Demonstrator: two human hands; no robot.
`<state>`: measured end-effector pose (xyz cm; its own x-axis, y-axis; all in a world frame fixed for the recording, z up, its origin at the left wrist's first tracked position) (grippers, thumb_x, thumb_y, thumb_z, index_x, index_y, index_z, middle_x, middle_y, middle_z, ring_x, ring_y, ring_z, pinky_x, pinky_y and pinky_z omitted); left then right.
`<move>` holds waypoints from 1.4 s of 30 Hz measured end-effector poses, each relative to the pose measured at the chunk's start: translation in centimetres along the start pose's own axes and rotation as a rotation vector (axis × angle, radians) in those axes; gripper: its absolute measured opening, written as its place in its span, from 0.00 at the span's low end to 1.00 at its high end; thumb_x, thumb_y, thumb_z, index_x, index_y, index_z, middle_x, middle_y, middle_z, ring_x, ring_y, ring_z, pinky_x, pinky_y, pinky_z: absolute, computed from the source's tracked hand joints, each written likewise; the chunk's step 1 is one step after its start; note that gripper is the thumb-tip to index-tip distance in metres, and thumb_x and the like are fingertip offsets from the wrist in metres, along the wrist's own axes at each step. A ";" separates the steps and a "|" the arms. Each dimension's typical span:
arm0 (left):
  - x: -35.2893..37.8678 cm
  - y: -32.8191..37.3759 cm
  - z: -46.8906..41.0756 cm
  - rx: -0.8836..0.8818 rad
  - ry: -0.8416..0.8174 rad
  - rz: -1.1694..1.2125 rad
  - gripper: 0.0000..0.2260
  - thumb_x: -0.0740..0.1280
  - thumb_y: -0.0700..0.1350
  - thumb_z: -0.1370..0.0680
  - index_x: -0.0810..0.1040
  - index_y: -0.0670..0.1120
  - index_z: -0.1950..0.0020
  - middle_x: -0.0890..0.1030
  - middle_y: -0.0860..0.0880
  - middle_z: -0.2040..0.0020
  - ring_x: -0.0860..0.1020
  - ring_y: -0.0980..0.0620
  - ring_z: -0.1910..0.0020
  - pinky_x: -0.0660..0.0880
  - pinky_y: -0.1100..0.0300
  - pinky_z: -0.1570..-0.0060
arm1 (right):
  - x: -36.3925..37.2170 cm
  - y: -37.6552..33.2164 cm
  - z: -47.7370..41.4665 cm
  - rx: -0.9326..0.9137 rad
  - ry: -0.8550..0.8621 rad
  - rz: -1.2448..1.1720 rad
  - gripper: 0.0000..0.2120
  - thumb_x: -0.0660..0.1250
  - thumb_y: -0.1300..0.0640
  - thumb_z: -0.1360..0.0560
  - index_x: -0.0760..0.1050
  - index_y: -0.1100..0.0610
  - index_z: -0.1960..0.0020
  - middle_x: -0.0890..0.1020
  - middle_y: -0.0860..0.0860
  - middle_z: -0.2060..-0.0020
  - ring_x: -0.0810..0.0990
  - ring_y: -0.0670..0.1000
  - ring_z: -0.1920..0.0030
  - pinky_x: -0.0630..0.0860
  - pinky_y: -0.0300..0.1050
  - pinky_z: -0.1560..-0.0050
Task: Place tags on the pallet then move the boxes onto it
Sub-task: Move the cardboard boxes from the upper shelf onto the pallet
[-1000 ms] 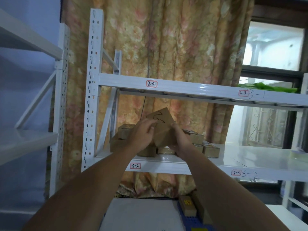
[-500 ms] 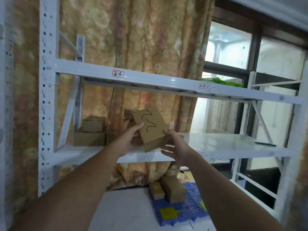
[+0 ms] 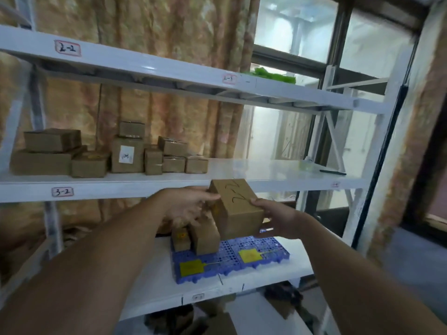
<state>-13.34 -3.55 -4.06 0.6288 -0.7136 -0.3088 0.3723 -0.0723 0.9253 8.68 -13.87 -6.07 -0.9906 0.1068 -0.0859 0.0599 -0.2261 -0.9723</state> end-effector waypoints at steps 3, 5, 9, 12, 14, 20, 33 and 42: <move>4.1 -0.1 -2.9 -0.004 0.022 0.005 0.16 0.71 0.50 0.22 0.77 0.51 0.35 0.82 0.48 0.42 0.81 0.44 0.42 0.73 0.40 0.35 | -4.0 3.2 -0.7 0.045 0.013 -0.057 0.28 0.74 0.44 0.27 0.74 0.57 0.33 0.77 0.62 0.40 0.83 0.64 0.46 0.82 0.60 0.47; 5.7 -0.3 -5.0 0.003 0.110 0.068 0.12 0.68 0.46 0.19 0.77 0.46 0.37 0.83 0.47 0.46 0.82 0.46 0.47 0.78 0.46 0.43 | -5.3 4.4 -1.5 0.049 0.026 -0.074 0.25 0.72 0.45 0.24 0.75 0.58 0.34 0.78 0.61 0.43 0.84 0.62 0.49 0.83 0.57 0.49; 7.5 -1.8 -9.4 0.009 0.262 0.172 0.08 0.64 0.44 0.17 0.77 0.43 0.40 0.82 0.43 0.43 0.81 0.44 0.46 0.79 0.46 0.47 | -7.4 5.9 -4.6 0.004 0.107 0.025 0.20 0.69 0.47 0.21 0.76 0.60 0.37 0.81 0.59 0.44 0.83 0.60 0.45 0.82 0.54 0.43; 7.7 -3.4 -12.4 0.012 0.391 0.208 0.05 0.62 0.41 0.16 0.75 0.46 0.42 0.81 0.44 0.47 0.81 0.47 0.52 0.79 0.53 0.61 | -8.2 6.8 -7.2 -0.036 0.140 0.050 0.14 0.72 0.50 0.22 0.79 0.59 0.42 0.84 0.57 0.46 0.84 0.59 0.45 0.83 0.54 0.45; 7.5 -5.0 -14.6 -0.001 0.459 0.261 0.07 0.63 0.42 0.17 0.76 0.45 0.40 0.81 0.44 0.47 0.81 0.47 0.54 0.79 0.53 0.64 | -8.7 7.4 -9.2 -0.059 0.193 0.071 0.07 0.73 0.51 0.23 0.80 0.55 0.49 0.85 0.55 0.50 0.84 0.58 0.47 0.83 0.53 0.46; 7.8 -8.9 -21.6 -0.027 0.371 0.381 0.13 0.70 0.45 0.21 0.79 0.40 0.39 0.82 0.45 0.52 0.81 0.50 0.58 0.81 0.57 0.65 | -10.5 9.7 -16.8 -0.088 0.392 0.222 0.13 0.72 0.51 0.23 0.84 0.58 0.44 0.85 0.54 0.55 0.84 0.58 0.51 0.83 0.59 0.48; 2.3 -12.6 -32.2 0.109 0.665 -0.672 0.07 0.65 0.39 0.21 0.82 0.44 0.54 0.78 0.50 0.63 0.70 0.55 0.70 0.63 0.61 0.71 | -14.5 14.6 -31.2 -0.007 0.451 0.524 0.18 0.65 0.47 0.19 0.84 0.59 0.42 0.86 0.59 0.49 0.83 0.57 0.50 0.80 0.53 0.46; 0.9 -19.8 -38.4 -0.061 0.447 -0.876 0.23 0.68 0.35 0.21 0.67 0.37 0.28 0.71 0.42 0.32 0.69 0.44 0.32 0.63 0.58 0.35 | -15.1 18.6 -40.9 0.034 0.293 0.591 0.18 0.63 0.48 0.18 0.85 0.61 0.48 0.85 0.61 0.53 0.83 0.60 0.51 0.78 0.52 0.51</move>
<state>6.06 24.00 -31.16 0.3092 -0.0952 -0.9462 0.8565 -0.4045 0.3206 29.79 19.95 -31.79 -0.7172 0.2131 -0.6635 0.5746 -0.3577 -0.7361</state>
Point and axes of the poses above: each hand's wrist, its own z-axis away from the middle knuckle, its own x-axis out of the palm, y = z × x, the point moved 7 cm from there along -z, towards the middle knuckle
